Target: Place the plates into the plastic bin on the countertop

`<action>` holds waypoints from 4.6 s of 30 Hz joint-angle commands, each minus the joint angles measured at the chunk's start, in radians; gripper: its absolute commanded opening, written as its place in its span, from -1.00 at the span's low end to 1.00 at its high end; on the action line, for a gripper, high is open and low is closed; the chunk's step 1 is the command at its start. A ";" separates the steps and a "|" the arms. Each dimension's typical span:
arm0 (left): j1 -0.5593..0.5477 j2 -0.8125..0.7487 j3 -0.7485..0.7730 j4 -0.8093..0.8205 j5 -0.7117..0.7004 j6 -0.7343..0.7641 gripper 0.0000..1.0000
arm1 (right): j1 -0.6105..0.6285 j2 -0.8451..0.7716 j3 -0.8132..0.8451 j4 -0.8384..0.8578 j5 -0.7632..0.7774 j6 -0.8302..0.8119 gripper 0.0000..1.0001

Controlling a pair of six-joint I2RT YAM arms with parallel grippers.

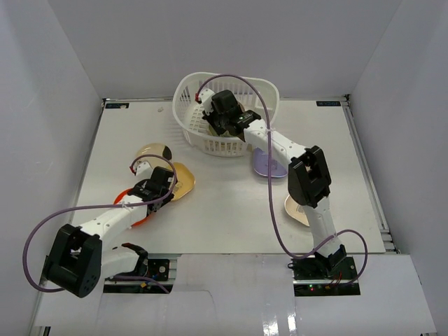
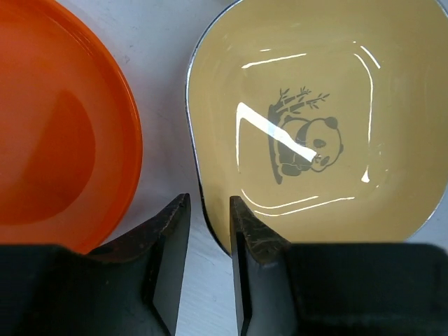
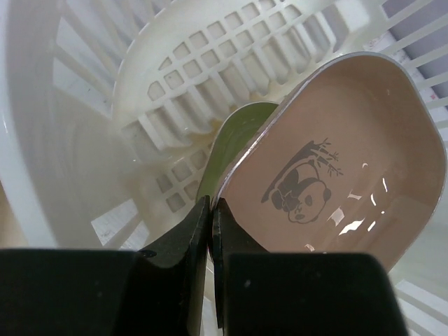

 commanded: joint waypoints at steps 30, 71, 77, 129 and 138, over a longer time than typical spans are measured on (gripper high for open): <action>0.005 -0.122 0.563 -0.105 0.228 0.190 -1.00 | -0.027 -0.899 -0.909 0.335 0.050 0.328 -0.37; -0.029 0.631 1.300 -0.108 0.259 0.337 0.16 | -0.119 -0.608 -1.227 0.581 0.083 0.296 -0.11; 0.029 0.245 0.843 -0.071 0.114 0.317 0.28 | -0.119 -0.592 -1.234 0.595 0.071 0.283 -0.41; 0.655 -0.156 0.157 0.142 0.716 0.245 0.50 | 0.012 -0.003 -0.004 0.104 -0.074 -0.063 -0.85; 0.657 0.024 0.208 0.168 0.643 0.173 0.47 | 0.013 -0.148 0.002 0.099 -0.075 0.046 0.18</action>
